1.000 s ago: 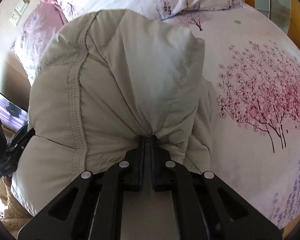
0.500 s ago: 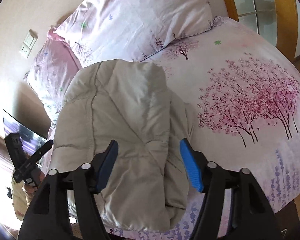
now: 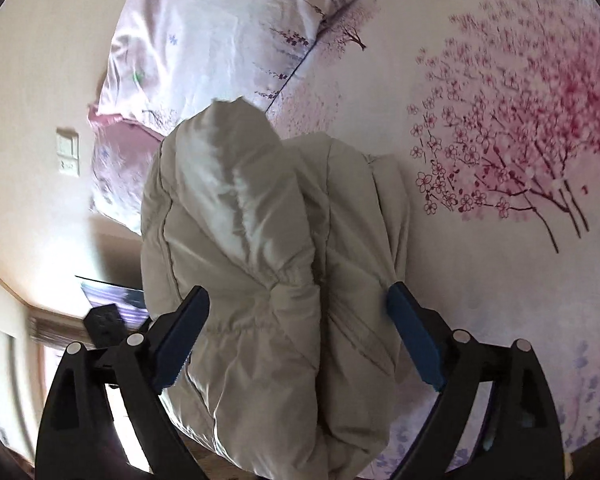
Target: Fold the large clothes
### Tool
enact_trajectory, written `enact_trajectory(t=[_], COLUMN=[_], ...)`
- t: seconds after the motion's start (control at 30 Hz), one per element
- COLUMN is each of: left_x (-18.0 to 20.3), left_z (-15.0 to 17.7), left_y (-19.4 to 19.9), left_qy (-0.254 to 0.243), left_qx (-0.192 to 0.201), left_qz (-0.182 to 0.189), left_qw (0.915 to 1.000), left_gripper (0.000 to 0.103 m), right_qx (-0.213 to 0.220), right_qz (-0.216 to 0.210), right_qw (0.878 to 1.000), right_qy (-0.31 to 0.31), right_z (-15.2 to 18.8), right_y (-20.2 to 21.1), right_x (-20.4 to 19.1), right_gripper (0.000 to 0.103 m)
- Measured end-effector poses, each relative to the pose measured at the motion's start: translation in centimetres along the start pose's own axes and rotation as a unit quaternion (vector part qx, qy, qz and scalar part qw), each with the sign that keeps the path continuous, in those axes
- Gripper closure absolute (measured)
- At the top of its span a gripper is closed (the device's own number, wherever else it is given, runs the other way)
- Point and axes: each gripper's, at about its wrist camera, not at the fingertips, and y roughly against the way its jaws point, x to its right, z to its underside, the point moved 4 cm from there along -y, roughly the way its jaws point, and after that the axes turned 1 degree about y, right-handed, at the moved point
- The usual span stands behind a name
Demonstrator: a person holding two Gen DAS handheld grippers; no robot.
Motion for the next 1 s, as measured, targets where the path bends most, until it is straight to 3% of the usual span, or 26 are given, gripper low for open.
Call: enact_trajectory(t=[0.2, 0.53, 0.63, 0.7, 0.83, 1.0], left_x=[1.4, 1.1, 0.5, -0.2, -1.8, -2.0], left_z=[0.4, 0.1, 0.1, 0.1, 0.5, 0.9], left_y=[-0.1, -1.8, -2.3, -3.0, -4.8, -5.3], left_qy=[-0.044, -0.027, -0.006, 0.026, 0.096, 0.112], left_qx=[0.022, 0.011, -0.001, -0.023, -0.067, -0.077], left_qz=[-0.039, -0.003, 0.029, 0.073, 0.164, 0.192], left_qw=[0.9980, 0.9996, 0.9996, 0.9967, 0.9795, 0.9720], left_gripper=[0.002, 0.002, 0.002, 0.002, 0.002, 0.002], right_qx=[-0.016, -0.049, -0.063, -0.078, -0.101, -0.128], right_qz=[0.007, 0.005, -0.003, -0.019, -0.038, -0.049], right_qw=[1.000, 0.999, 0.998, 0.997, 0.994, 0.990], right_qy=[0.002, 0.006, 0.001, -0.002, 0.013, 0.031], right_z=[-0.1, 0.0, -0.1, -0.1, -0.2, -0.5], right_y=[-1.0, -3.2, -3.8, -4.4, -4.9, -5.7], right_x=[0.7, 0.7, 0.8, 0.9, 0.5, -0.1], right_gripper=[0.011, 0.007, 0.003, 0.002, 0.001, 0.001])
